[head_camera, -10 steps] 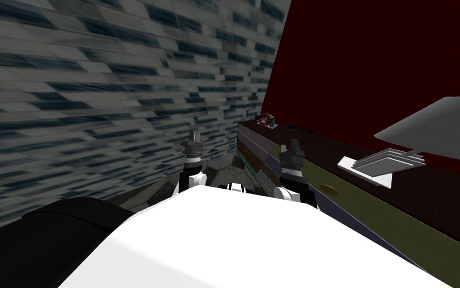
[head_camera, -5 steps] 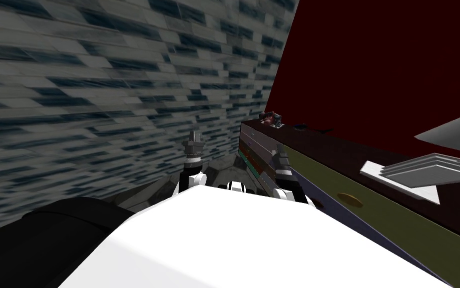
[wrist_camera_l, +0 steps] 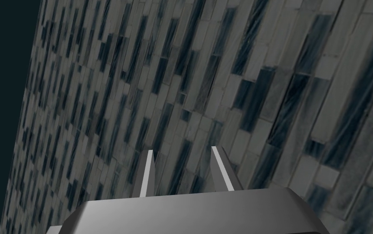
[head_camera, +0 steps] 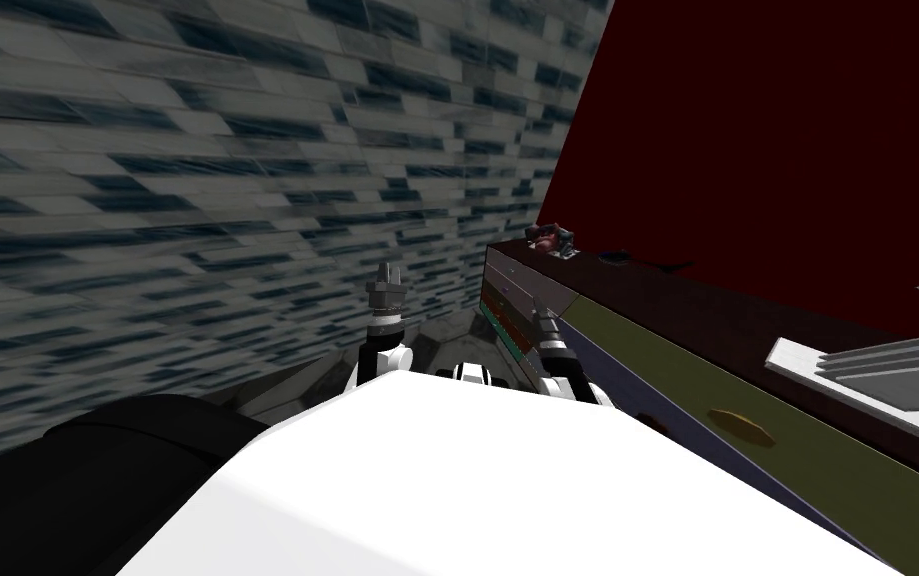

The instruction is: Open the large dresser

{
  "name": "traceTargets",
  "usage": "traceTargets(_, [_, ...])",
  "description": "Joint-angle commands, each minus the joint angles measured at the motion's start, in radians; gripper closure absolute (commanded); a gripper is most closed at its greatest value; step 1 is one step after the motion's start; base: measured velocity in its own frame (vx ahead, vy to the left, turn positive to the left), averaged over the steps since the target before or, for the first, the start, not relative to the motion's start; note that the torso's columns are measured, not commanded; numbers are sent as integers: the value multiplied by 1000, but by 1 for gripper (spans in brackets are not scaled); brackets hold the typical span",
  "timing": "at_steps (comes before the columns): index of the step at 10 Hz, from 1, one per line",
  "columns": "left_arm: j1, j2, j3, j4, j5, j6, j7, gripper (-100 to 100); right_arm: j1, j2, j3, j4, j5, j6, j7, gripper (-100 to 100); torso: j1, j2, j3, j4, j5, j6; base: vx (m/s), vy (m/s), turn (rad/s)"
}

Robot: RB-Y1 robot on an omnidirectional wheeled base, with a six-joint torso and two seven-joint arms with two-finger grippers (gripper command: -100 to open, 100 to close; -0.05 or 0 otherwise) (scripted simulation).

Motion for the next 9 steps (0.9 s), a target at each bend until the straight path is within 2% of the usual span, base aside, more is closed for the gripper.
traceTargets(1, [0, 0, 0, 0, 0, 0, 0, 0, -18, -7, 9, 44, 39, 61, 8, -100, 1, -1, -1, 0, 0, 0, 53, 29, 37])
traceTargets(2, [0, 0, 0, 0, 0, 0, 0, 0, -29, -11, 21, 85, 77, 102, 17, -100, 0, -1, 0, 0, 0, 0, 50, 29, 73])
traceTargets(3, [0, 0, 0, 0, 0, 0, 0, 0, -29, -11, 21, 85, 77, 107, 17, -100, 0, 0, 0, 0, 0, 0, 46, 26, 38])
traceTargets(4, [0, 0, 0, 0, 0, 0, 0, 0, -40, -15, 32, 116, 116, 153, 27, -100, 0, 0, 0, 0, 0, 0, 62, 39, 90])
traceTargets(5, [0, 0, 0, 0, 0, 0, 0, 0, -40, -15, 32, 127, 116, 155, 27, -100, 1, -1, -1, 0, 0, 0, 52, 34, 38])
traceTargets(6, [0, 0, 0, 0, 0, 0, 0, 0, -52, -18, 44, 158, 154, 205, 37, -100, 1, 0, 0, 0, 0, 0, 68, 36, 79])
traceTargets(7, [0, 0, 0, 0, 0, 0, 0, 0, -52, -18, 44, 171, 156, 205, 37, -100, 1, -1, 0, 0, 0, 0, 62, 40, 37])
traceTargets(8, [0, 0, 0, 0, 0, 0, 0, 0, -65, -20, 56, 209, 198, 243, 47, -100, 1, -1, 0, 0, 0, 0, 65, 41, 90])
traceTargets(9, [0, 0, 0, 0, 0, 0, 0, 0, -65, -20, 56, 217, 198, 256, 47, -100, 1, -1, 0, 0, 0, 0, 58, 31, 47])
